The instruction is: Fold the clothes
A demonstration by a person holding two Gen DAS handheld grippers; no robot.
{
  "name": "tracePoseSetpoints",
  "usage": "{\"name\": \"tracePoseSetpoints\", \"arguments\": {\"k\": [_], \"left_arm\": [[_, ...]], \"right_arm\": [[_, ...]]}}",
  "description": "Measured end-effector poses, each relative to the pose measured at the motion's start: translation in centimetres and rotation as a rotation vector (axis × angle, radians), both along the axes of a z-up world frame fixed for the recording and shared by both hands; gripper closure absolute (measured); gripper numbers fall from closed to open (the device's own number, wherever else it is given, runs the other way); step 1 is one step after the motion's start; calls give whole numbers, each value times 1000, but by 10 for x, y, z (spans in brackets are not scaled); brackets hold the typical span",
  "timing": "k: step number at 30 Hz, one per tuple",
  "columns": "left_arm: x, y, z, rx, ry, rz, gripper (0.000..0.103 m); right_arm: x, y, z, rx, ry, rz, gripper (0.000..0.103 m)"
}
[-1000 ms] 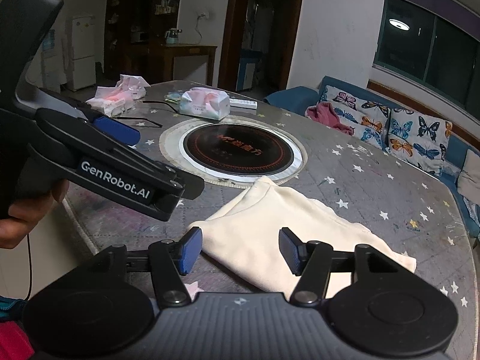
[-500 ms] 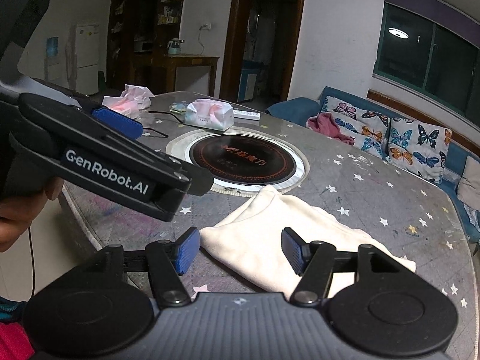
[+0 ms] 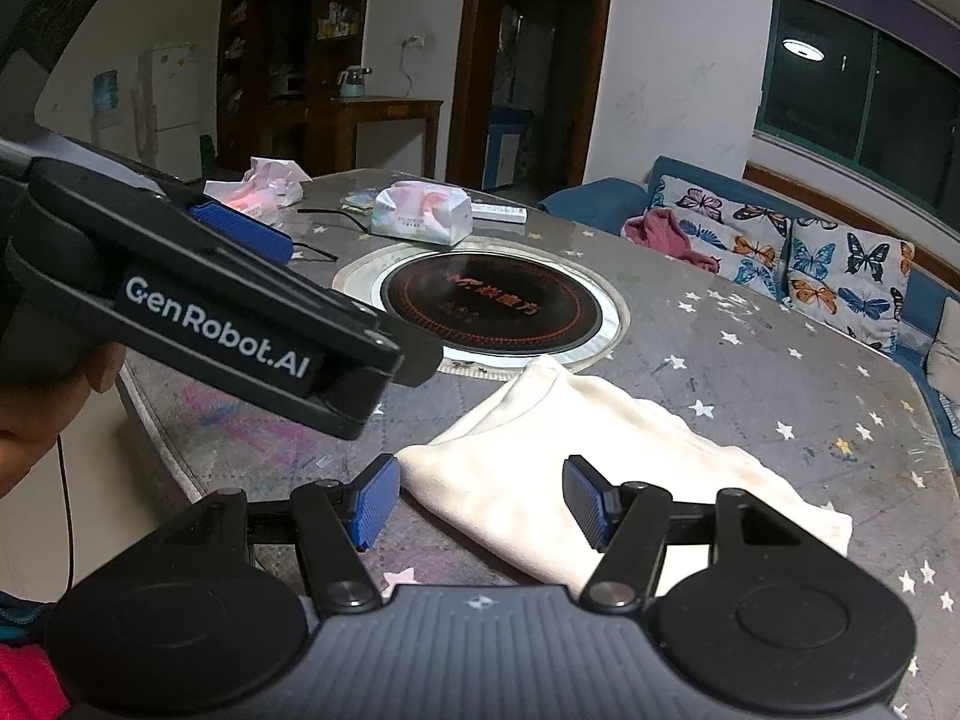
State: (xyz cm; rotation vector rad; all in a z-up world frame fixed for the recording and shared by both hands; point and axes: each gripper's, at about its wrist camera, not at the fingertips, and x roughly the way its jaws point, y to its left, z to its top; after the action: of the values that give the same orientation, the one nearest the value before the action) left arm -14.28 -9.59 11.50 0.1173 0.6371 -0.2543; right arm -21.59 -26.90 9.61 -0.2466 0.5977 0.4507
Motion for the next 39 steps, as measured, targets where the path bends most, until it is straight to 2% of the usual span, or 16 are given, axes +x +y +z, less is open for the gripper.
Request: {"name": "tracePoseSetpoints", "arguments": {"k": [10,23,33,39], "left_arm": [[33,3,-18,-1,76,16,0],[77,2,-46,7,175,22,0],[98,-1,-62,18,224,25,0],[103,-2,-65,22,233,28,0]], "right_arm": [[18,10,-10,-19,30,42,42],[41,22,-26,-57,79,86,49],[49,27,-36,-79,95,126,52],[49,32,-41,-99,97,148,60]]}}
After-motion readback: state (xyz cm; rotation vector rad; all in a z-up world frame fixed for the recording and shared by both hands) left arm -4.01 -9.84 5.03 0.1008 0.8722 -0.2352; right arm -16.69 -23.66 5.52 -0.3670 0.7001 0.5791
